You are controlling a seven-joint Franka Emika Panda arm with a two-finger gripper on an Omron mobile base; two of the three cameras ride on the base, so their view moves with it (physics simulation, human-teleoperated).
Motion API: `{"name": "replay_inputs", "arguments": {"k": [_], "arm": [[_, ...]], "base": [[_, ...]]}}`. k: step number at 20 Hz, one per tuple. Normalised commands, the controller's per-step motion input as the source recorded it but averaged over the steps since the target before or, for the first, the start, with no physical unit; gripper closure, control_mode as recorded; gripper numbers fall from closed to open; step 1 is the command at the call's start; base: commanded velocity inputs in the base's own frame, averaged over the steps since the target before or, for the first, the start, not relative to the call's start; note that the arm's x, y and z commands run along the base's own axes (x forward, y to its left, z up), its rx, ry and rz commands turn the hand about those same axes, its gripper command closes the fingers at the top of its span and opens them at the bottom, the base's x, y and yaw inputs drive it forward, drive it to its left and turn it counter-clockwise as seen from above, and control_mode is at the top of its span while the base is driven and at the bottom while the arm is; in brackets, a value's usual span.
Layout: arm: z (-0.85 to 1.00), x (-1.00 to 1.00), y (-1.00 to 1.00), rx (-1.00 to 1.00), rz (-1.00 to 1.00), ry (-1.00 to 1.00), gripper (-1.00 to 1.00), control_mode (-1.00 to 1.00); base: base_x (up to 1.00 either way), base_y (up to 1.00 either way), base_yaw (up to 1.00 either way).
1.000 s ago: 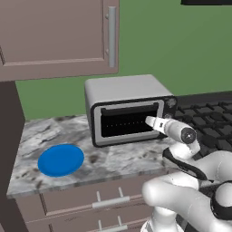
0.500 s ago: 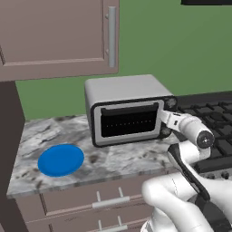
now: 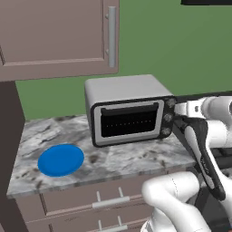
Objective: Pull the toaster oven rack outwards. Pick up the baguette from the plate and place it on the toaster oven rack. Close the toaster oven door fully and set the temperature to the lowest setting.
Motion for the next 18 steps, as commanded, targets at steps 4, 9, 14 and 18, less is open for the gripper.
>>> {"name": "replay_inputs", "arguments": {"k": [4,9,14,18], "arm": [[0.92,-0.7,-0.2,-0.07,0.16,0.65,-1.0,-1.0],[0.06,-0.5,-0.02,0.0,-0.01,0.49,-1.0,-1.0],[-0.59,-0.06,0.0,0.12,-0.08,0.05,-1.0,-1.0],[-0.58,0.0,0.01,0.2,-0.07,0.0,-1.0,-1.0]], "base": [[0.0,0.0,0.0],[0.0,0.0,0.0],[0.0,0.0,0.0],[0.0,0.0,0.0]]}}
